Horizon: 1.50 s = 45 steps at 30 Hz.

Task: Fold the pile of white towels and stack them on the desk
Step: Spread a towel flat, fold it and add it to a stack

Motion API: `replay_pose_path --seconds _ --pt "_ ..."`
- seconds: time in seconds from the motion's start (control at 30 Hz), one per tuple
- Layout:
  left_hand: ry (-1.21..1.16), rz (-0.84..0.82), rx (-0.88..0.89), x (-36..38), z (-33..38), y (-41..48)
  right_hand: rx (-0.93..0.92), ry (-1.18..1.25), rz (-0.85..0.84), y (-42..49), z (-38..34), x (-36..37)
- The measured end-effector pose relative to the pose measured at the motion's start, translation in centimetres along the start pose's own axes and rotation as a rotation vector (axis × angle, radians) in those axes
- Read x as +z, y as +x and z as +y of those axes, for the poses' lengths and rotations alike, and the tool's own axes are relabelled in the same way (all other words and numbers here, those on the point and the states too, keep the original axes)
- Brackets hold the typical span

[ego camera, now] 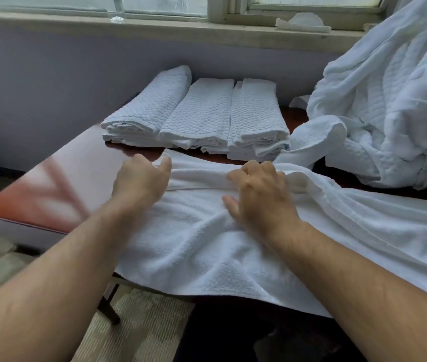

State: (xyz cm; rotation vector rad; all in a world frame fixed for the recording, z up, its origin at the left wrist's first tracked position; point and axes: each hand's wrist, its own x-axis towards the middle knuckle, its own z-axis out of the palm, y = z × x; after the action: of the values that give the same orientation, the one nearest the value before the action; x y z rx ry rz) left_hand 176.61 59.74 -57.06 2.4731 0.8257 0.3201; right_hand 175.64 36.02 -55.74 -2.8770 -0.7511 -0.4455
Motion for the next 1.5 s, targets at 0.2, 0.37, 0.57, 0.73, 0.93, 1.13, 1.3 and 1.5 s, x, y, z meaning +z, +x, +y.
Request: replay_pose_path --seconds 0.2,0.37,0.57,0.73,0.93,1.13,1.3,1.5 --pt "-0.016 -0.163 -0.021 -0.5 1.9 1.3 0.127 -0.106 0.034 1.3 0.2 0.8" --pt "-0.417 -0.086 0.0 -1.0 1.2 1.7 0.167 -0.307 0.058 1.9 1.3 0.1" --pt "-1.099 -0.237 -0.205 -3.0 1.0 1.6 -0.033 -0.182 0.24 0.8 1.5 -1.1" --pt "-0.905 -0.292 -0.223 -4.2 -0.7 1.3 -0.23 -0.04 0.208 -0.7 0.8 -1.6" --pt "-0.665 -0.293 -0.246 -4.4 -2.1 -0.1 -0.233 -0.047 0.048 -2.0 0.1 -1.0" --pt "-0.453 -0.143 -0.202 -4.8 -2.2 0.1 -0.141 -0.107 -0.016 -2.5 -0.3 -1.6" --pt "-0.306 -0.114 -0.072 -4.9 -2.6 0.0 -0.039 -0.181 0.03 -2.1 0.6 -1.4" --pt "-0.097 -0.019 0.075 -3.7 -3.3 -0.9 -0.037 -0.11 -0.076 -2.2 1.2 -0.8"
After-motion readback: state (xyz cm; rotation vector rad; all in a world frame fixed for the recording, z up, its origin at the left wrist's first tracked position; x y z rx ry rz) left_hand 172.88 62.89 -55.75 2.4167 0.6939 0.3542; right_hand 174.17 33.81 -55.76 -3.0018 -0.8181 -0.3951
